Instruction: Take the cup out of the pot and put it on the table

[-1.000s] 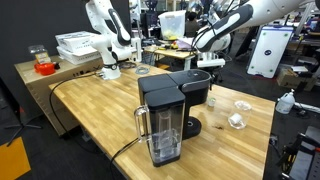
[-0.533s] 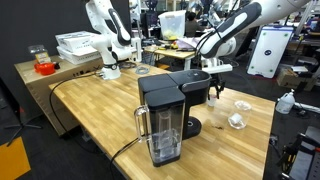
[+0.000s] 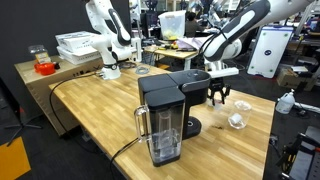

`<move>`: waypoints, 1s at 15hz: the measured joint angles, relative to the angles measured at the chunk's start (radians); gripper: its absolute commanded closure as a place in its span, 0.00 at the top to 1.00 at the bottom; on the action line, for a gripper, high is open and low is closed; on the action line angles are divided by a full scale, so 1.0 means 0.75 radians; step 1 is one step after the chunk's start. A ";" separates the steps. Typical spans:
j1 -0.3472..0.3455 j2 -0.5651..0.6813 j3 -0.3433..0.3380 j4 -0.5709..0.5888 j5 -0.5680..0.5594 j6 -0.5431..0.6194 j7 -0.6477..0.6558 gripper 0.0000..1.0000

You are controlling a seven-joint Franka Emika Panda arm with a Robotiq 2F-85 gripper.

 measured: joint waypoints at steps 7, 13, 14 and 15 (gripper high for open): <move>-0.021 0.055 -0.001 -0.006 0.083 0.062 -0.003 0.24; -0.056 0.213 -0.004 0.093 0.104 0.078 -0.004 0.24; -0.056 0.223 -0.004 0.111 0.105 0.066 -0.003 0.74; -0.056 0.227 -0.004 0.120 0.105 0.067 -0.003 0.75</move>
